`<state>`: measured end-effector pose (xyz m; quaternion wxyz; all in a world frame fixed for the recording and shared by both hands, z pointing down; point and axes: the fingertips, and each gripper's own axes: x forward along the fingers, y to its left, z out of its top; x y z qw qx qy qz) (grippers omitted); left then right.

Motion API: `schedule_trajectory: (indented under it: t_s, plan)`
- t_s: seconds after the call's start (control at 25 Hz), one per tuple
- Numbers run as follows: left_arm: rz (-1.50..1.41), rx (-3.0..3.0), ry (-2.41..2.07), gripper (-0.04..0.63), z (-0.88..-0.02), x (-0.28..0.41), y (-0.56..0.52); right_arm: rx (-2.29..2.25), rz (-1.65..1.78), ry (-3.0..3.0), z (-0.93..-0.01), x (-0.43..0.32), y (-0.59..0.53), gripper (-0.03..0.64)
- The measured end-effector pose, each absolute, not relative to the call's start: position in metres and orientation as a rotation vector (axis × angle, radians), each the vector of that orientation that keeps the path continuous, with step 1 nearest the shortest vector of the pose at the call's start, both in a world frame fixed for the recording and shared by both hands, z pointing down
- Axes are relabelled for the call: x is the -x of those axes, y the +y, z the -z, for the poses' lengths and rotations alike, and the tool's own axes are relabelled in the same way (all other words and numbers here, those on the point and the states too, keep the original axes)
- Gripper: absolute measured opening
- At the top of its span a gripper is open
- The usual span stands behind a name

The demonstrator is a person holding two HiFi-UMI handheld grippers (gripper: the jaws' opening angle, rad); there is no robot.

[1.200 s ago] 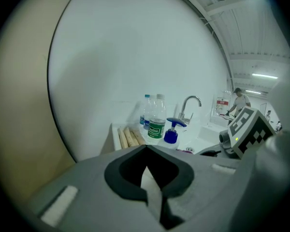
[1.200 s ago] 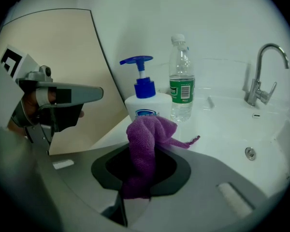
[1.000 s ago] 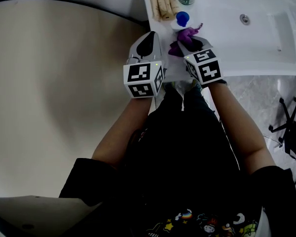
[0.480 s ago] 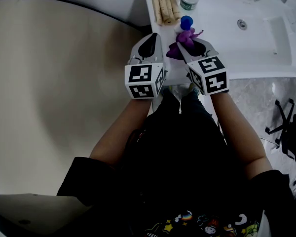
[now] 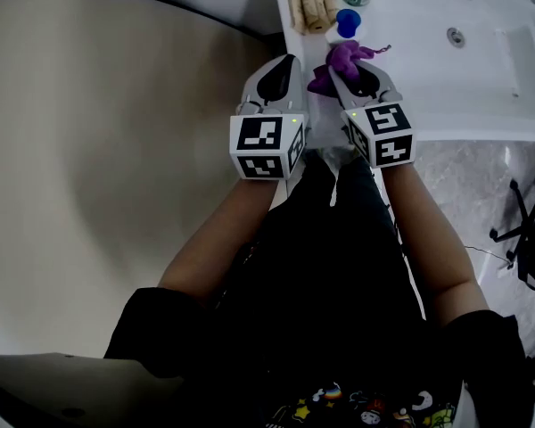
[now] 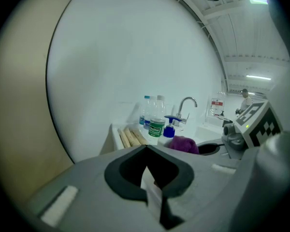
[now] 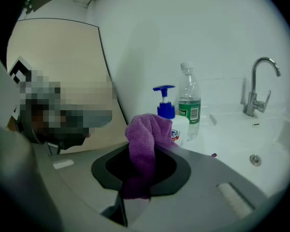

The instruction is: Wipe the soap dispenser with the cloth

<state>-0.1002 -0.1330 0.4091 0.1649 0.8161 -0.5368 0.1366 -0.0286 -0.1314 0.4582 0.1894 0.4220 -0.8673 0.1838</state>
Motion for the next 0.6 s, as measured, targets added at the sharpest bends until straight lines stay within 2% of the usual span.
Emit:
schedule_trajectory:
  t_s: [0.28, 0.6]
  plan:
    - [-0.39, -2.346, -1.543, 0.0, -0.421, 0.1, -0.124, -1.235, -0.532, -2.448, -0.474, 0.027, -0.123, 0.104]
    - [-0.372, -2.369, -1.523, 0.0, -0.417, 0.095, -0.133, -1.278, -0.47, -2.517, -0.422, 0.028, -0.127, 0.104]
